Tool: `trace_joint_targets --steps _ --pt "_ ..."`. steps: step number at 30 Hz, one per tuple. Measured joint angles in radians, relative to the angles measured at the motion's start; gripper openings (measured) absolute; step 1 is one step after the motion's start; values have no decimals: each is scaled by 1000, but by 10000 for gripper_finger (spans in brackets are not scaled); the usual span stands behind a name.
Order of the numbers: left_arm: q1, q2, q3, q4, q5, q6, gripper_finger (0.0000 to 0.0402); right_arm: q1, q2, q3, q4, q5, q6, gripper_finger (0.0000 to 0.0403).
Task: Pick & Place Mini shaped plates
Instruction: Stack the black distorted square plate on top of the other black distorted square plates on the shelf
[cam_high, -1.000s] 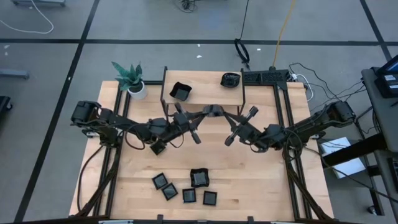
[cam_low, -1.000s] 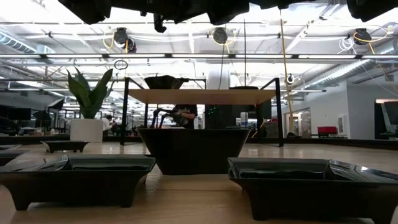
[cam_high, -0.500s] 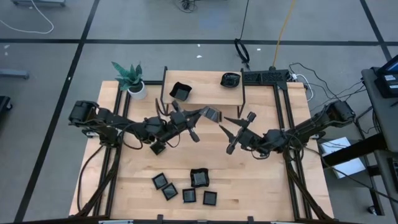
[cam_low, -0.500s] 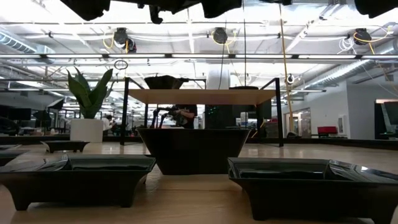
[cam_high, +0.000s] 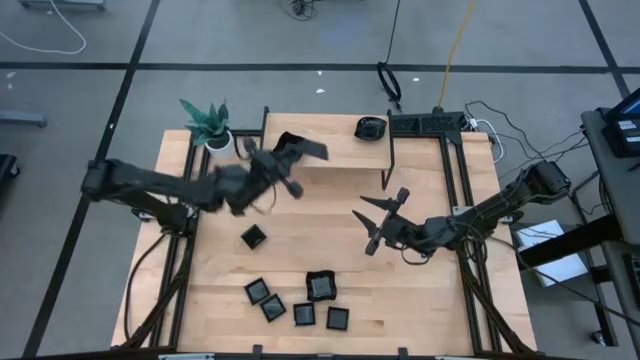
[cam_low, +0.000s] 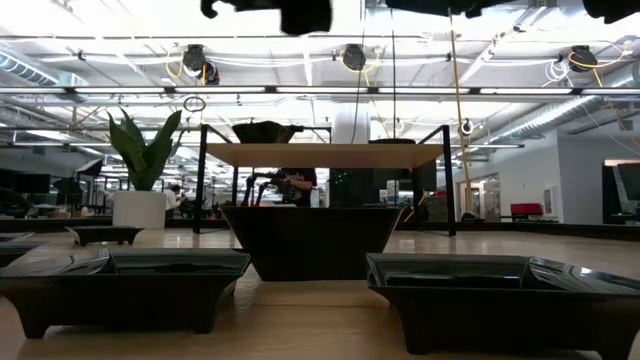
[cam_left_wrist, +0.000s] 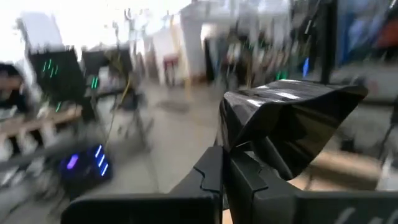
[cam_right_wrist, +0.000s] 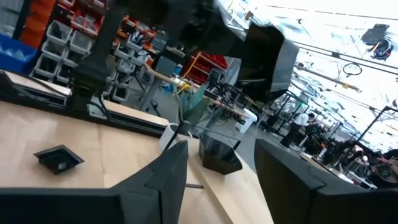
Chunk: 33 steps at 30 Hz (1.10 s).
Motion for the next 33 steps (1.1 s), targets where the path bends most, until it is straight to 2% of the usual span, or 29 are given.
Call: trace_joint_targets --steps 2,5,8,12,15,19,21,26,33 --pt "62 -43 85 -271 38 -124 6 0 0 0 0 0 1 172" --pt "171 -67 210 -644 170 -290 4 0 0 0 -3 0 1 173" --pt "276 -58 297 -826 340 -372 5 0 0 0 -3 1 1 173" --pt "398 -51 338 -968 513 -405 3 7 -2 0 -38 23 -4 172" --pt "473 -51 331 -1042 600 -443 5 29 -29 0 -89 -4 29 172" --pt "553 -51 284 -1099 685 -482 3 49 -115 0 -233 -168 173 171" --pt "582 -51 260 -1098 715 -487 5 48 -154 0 -295 -211 228 171" --pt "626 -29 230 -1085 787 -508 4 39 -198 0 -397 -214 283 171" --pt "644 40 230 -1046 848 -514 6 37 -199 -13 -400 -214 296 171"
